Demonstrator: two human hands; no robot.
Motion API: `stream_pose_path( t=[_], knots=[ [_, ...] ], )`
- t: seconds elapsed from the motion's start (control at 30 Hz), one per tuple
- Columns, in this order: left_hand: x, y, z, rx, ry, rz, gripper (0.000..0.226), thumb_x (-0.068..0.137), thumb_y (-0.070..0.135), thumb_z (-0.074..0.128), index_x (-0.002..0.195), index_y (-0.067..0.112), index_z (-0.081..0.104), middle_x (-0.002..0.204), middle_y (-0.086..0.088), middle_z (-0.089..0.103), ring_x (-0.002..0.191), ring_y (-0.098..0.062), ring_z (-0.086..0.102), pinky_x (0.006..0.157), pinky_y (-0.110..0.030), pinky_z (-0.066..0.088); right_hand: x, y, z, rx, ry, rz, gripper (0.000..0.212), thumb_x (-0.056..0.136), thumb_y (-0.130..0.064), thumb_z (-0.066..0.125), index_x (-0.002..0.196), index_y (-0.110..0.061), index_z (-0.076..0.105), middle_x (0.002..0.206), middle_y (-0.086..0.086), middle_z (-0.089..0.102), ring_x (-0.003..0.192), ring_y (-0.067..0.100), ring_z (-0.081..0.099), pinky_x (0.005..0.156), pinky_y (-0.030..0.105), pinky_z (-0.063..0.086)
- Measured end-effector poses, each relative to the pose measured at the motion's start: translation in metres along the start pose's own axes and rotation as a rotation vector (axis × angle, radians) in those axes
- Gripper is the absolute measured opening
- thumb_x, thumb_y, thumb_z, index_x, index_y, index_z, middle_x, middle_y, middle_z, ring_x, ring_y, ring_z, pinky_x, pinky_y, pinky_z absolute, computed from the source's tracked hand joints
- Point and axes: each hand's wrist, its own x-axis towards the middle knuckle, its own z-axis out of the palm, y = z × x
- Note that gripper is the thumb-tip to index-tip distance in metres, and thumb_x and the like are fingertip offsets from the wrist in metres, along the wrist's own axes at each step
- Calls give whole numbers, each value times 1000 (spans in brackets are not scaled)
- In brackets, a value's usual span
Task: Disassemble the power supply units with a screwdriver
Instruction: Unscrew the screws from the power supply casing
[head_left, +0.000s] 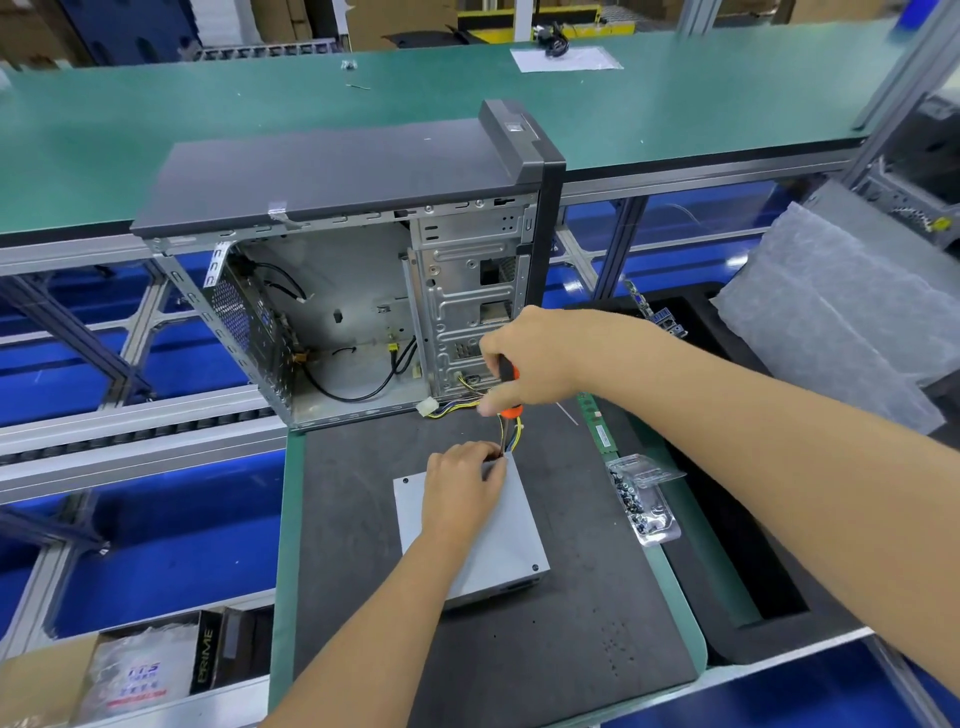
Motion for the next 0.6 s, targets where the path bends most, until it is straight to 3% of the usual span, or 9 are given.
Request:
stream_pose_path(
  t=[0.03,0.1,0.2,0.27,0.33,0.37,0.43,0.5,0.6],
  knots=[
    [0,0,0,-2,5,1,8,91,21,71,91,15,75,87,5,75,84,-23,66,80,-41,43,-1,-2,2,-66,34,44,55,86,-73,47,95,-19,49,78,-1,35,77,23,48,55,31,33],
    [1,0,1,-17,17,3,7,90,20,71,89,15,76,82,4,75,80,-24,65,77,-40,43,1,-7,6,-204,103,85,63,87,-75,40,93,-13,48,73,1,31,72,27,45,54,32,33],
    [1,1,1,-24,16,-6,8,90,21,72,87,15,75,80,5,74,78,-23,64,78,-40,43,6,-8,9,-161,124,16,40,95,-49,56,107,-10,54,88,6,48,69,25,49,51,32,35],
    [1,1,2,-27,20,-6,9,90,22,72,86,14,75,79,5,74,77,-22,64,78,-40,44,9,-4,9,-72,67,-58,29,92,-33,63,111,-16,51,105,7,53,87,27,56,62,33,42],
    [1,0,1,-29,20,-7,9,89,22,73,86,13,75,79,5,74,77,-22,65,79,-40,45,10,-1,8,1,34,-109,29,88,-23,69,108,-20,48,112,4,53,99,25,54,65,30,39],
    [1,-1,1,-30,20,-5,9,89,22,73,86,13,75,79,5,74,77,-22,65,79,-41,46,9,0,9,45,37,-116,32,85,-24,73,105,-22,47,111,2,54,98,23,53,63,30,38],
    [1,-1,1,-26,16,-7,9,90,22,73,87,14,74,80,6,74,77,-21,65,79,-40,45,5,5,10,152,65,-50,42,82,-48,73,101,-22,47,97,-1,51,82,19,55,59,31,41],
    [1,0,1,-18,18,-4,8,90,23,72,87,15,75,81,7,74,77,-20,65,79,-39,43,-1,7,11,102,98,64,51,87,-71,51,101,-22,45,80,-4,38,64,15,44,53,32,36],
    [1,-1,2,-11,26,7,8,90,22,73,86,16,75,80,7,74,75,-20,64,78,-38,45,-3,6,15,-158,180,56,36,100,-56,38,102,-20,43,72,-1,30,56,15,26,48,31,23]
  ],
)
